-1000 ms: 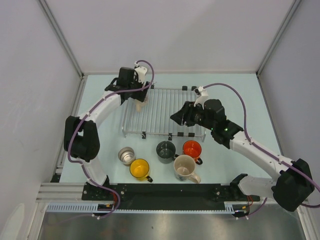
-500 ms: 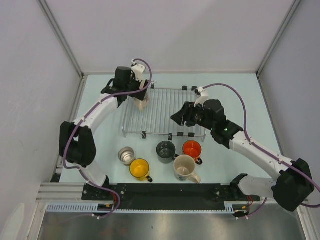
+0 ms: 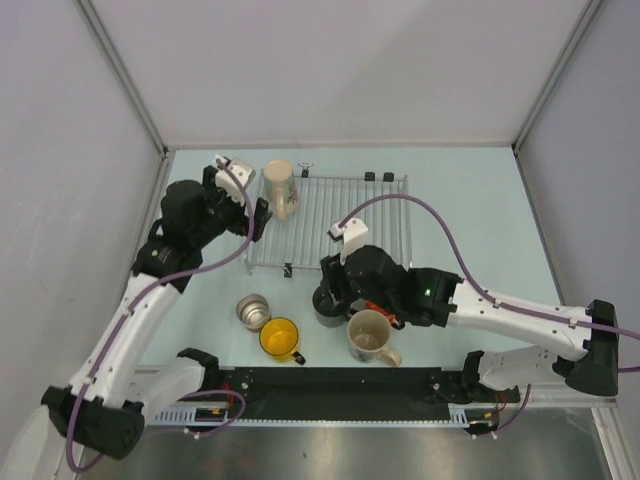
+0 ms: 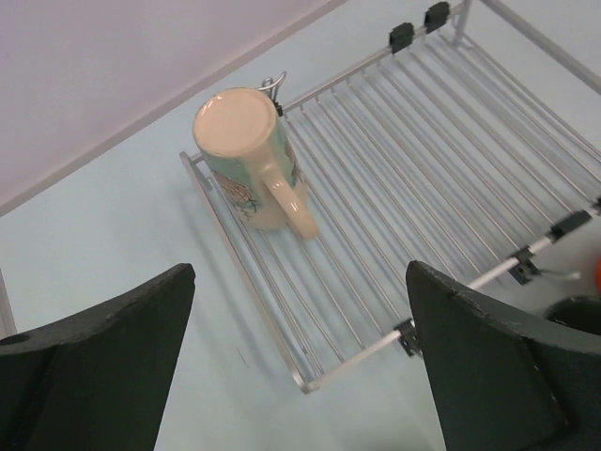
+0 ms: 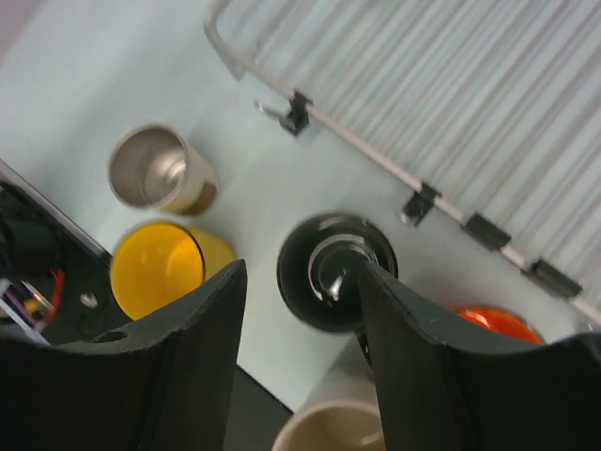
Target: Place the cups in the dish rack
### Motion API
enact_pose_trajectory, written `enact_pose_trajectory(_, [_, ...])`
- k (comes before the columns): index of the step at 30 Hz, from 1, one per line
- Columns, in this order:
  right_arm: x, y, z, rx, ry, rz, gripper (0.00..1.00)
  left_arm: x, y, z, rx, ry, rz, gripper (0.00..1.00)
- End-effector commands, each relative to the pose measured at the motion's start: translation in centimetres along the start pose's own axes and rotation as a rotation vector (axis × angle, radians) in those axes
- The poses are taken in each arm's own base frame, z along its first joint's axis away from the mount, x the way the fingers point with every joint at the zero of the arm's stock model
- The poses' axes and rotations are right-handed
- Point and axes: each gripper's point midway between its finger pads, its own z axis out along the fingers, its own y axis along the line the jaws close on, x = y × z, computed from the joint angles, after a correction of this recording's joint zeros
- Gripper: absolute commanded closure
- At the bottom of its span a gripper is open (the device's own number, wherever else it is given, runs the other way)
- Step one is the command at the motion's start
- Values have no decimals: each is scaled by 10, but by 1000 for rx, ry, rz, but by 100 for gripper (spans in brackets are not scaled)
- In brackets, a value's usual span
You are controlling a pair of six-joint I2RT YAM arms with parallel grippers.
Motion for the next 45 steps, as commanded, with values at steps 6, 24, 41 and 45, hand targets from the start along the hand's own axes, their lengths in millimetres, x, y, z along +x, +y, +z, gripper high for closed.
enact_pose_trajectory(6, [57, -7, -50, 246, 125, -169, 44, 52, -32, -41, 104, 59, 51, 0])
enact_pose_trajectory(24, [138, 24, -67, 186, 259, -173, 46, 74, -37, -33, 111, 80, 19, 0])
enact_pose_trajectory(41, [169, 16, -28, 151, 339, -115, 67, 59, -37, -58, 87, 31, 22, 0])
enact_pose_trajectory(45, [167, 16, -27, 133, 345, -99, 90, 56, -37, -60, 88, 26, 21, 0])
